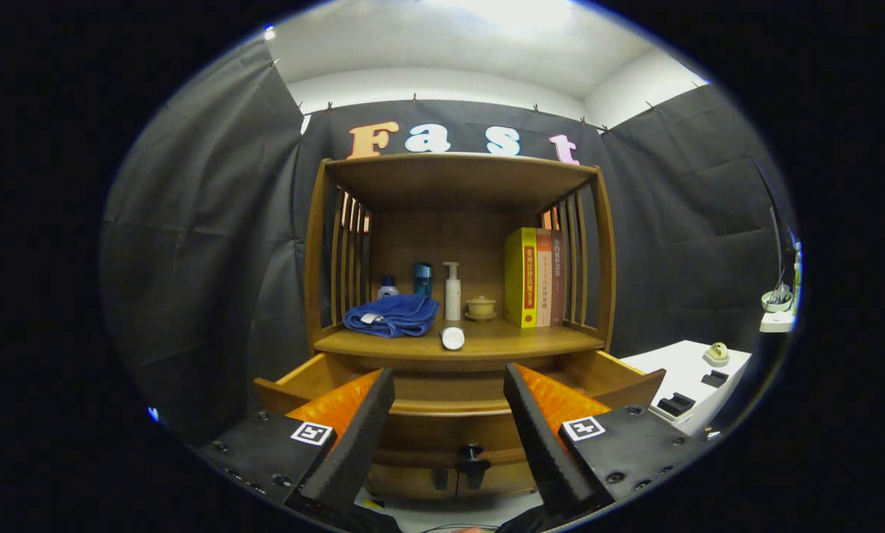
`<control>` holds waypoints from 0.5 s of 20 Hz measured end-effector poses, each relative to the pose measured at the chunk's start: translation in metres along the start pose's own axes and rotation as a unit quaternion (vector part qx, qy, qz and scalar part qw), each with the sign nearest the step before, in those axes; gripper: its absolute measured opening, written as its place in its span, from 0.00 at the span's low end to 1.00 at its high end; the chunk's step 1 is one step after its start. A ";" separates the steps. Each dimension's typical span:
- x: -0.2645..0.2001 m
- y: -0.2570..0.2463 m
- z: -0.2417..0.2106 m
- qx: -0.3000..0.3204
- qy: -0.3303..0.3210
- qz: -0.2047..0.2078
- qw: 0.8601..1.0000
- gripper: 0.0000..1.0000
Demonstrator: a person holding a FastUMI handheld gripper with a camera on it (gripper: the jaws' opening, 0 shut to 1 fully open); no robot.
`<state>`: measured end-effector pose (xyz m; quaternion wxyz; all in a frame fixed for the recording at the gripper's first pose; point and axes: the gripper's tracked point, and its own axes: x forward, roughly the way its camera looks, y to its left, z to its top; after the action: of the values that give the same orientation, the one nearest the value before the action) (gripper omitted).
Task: Pull open the drawer, take out the items inside it, and place them on the countertop above the cabinet.
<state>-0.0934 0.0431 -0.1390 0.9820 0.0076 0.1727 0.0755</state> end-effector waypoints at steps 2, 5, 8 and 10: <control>-0.004 -0.002 -0.007 0.005 0.003 0.000 1.000 0.97; -0.001 -0.005 -0.011 0.008 -0.001 -0.003 1.000 0.97; 0.002 -0.002 -0.018 0.010 0.005 -0.003 1.000 0.97; 0.005 -0.002 -0.027 0.009 0.009 -0.004 1.000 0.97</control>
<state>-0.0980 0.0415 -0.1661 0.9807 0.0152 0.1822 0.0697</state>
